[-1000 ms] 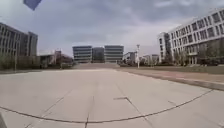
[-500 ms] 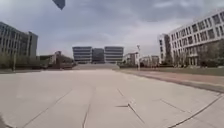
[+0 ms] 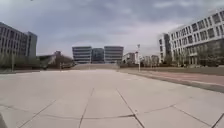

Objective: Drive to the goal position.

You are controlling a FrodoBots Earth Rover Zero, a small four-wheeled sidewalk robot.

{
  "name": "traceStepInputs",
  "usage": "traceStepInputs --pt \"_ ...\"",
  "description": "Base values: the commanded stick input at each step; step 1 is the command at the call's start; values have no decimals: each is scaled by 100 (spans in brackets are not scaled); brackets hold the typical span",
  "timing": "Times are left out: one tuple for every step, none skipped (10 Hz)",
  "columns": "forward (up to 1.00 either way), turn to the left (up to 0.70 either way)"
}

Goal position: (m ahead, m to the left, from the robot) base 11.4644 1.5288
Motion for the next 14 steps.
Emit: traceStepInputs --pt "70 0" --pt "70 0" --pt "70 0" --pt "70 0" --pt "70 0" --pt "70 0" --pt "70 0" --pt "70 0" --pt "70 0" --pt "70 0" --pt "70 0" --pt "70 0" --pt "70 0" --pt "70 0"
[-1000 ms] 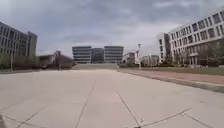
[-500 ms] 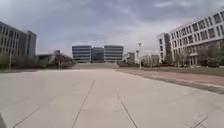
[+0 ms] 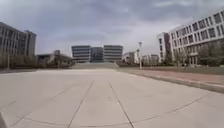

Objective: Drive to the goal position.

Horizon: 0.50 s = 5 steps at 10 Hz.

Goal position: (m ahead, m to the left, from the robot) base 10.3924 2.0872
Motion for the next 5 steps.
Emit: traceStepInputs --pt "70 0" --pt "70 0" --pt "70 0" --pt "70 0" --pt "70 0"
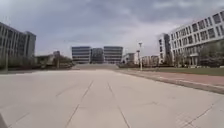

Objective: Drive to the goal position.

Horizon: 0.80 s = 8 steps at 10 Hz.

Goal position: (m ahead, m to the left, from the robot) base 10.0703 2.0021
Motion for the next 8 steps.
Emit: traceStepInputs --pt "70 0" --pt "70 0" --pt "70 0" --pt "70 0" --pt "70 0" --pt "70 0" --pt "70 0" --pt "70 0"
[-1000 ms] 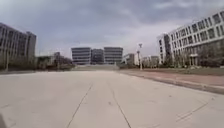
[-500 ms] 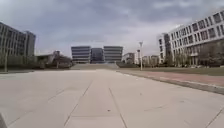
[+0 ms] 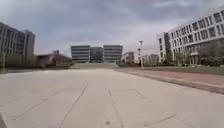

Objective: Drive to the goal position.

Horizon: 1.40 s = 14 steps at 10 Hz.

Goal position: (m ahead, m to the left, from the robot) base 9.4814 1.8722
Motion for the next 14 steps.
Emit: traceStepInputs --pt "70 0" --pt "70 0" --pt "70 0" --pt "70 0" --pt "70 0" --pt "70 0" --pt "70 0" --pt "70 0" --pt "70 0" --pt "70 0" --pt "70 0" --pt "70 0" --pt "70 0" --pt "70 0"
